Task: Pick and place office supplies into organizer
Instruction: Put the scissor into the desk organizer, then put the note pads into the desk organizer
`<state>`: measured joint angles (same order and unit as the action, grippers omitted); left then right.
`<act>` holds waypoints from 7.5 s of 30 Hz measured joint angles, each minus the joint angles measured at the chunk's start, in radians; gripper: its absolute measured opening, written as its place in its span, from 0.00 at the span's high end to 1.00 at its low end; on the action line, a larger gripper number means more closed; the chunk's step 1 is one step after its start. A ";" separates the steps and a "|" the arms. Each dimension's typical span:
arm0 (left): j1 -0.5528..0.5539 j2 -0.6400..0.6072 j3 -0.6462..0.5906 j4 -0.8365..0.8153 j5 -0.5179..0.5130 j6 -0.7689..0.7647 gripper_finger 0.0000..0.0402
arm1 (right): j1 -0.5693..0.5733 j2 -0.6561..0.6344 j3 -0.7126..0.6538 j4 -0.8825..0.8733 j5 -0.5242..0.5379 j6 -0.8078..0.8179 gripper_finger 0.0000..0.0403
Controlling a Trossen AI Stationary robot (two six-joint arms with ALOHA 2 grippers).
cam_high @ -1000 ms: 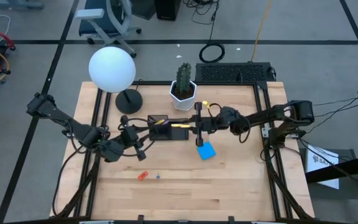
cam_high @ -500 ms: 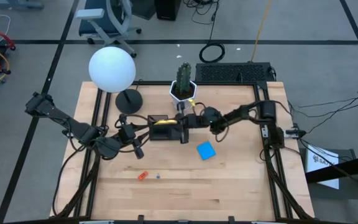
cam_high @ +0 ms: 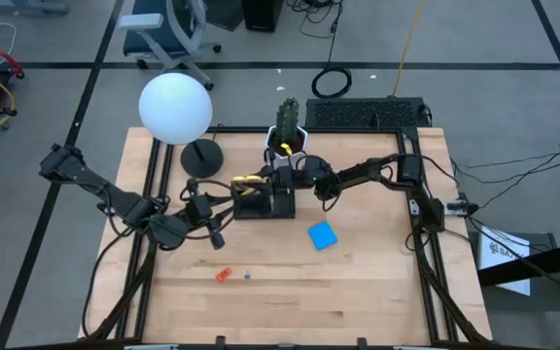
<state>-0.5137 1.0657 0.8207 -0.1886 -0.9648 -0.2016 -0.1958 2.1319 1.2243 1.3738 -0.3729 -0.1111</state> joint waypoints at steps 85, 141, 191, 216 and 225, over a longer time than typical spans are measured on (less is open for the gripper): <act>-0.054 0.000 0.000 -0.025 0.118 -0.005 0.74 | 0.136 -0.549 -0.281 -0.625 0.089 -0.279 0.76; -0.050 0.000 0.000 -0.046 0.205 -0.029 0.74 | 0.787 -0.481 -0.404 -1.705 1.026 0.133 0.74; -0.047 0.000 0.000 -0.046 0.204 -0.045 0.74 | 0.686 -0.438 -0.407 -1.684 1.041 0.072 0.76; -0.039 0.000 0.000 -0.046 0.204 -0.048 0.74 | 0.589 -0.442 -0.549 -1.432 0.986 0.022 0.98; -0.040 0.000 0.000 -0.046 0.204 -0.051 0.74 | 0.583 -0.442 -0.550 -1.327 0.968 -0.051 0.99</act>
<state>-0.5533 1.0660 0.8207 -0.2344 -0.7605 -0.2523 0.3870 1.6904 0.6742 0.0467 0.5949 -0.1617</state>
